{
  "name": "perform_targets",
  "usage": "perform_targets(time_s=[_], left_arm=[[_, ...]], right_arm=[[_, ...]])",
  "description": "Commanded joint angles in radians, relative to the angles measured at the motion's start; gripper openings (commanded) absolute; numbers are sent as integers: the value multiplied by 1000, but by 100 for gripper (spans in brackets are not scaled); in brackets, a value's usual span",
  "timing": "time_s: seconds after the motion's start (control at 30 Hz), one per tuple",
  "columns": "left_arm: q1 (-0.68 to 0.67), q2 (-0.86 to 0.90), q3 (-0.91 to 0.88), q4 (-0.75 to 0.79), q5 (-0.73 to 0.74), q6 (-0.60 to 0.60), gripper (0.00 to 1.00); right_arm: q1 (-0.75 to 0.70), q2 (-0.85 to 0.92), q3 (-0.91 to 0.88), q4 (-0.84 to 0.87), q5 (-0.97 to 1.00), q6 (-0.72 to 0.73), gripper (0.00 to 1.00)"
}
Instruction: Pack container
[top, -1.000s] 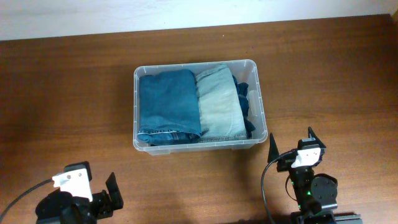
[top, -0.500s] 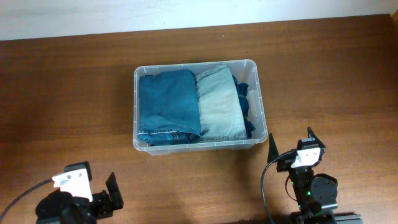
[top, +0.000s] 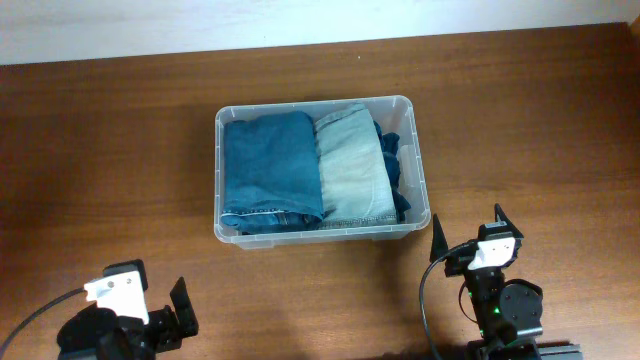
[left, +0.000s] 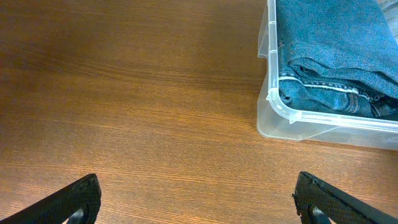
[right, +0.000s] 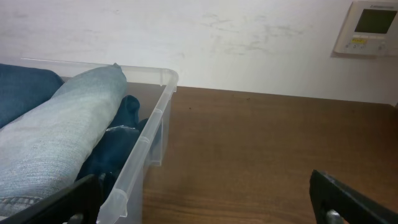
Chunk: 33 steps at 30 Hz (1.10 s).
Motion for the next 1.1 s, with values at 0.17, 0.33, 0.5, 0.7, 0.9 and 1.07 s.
perform_targets(time_s=[0.17,0.33,0.5,0.7,0.9,1.07], left_arm=[[7,-36,-131,111,19,-9,99],[7,-185,-381,445,90,-9,99],[7,-356,-578,719,108,-9,99],[7,-410,-785,1123,108,-9,99],[6,-410,-890,1251,93,-10,99],[-8,-410,-891,1113,85,-9,99]], right_arm=[[-7,-8,-6,-4,-10,-6,99],[-7,-8,-6,-4,-10,-6,98],[-7,-8,-6,-4,-10,-6,98],[-7,-8,-6,-4,-10,-6,98],[-7,-8,-6,-4,-10,-6,98],[-7,-8,-6,-4,-10,-6,98]])
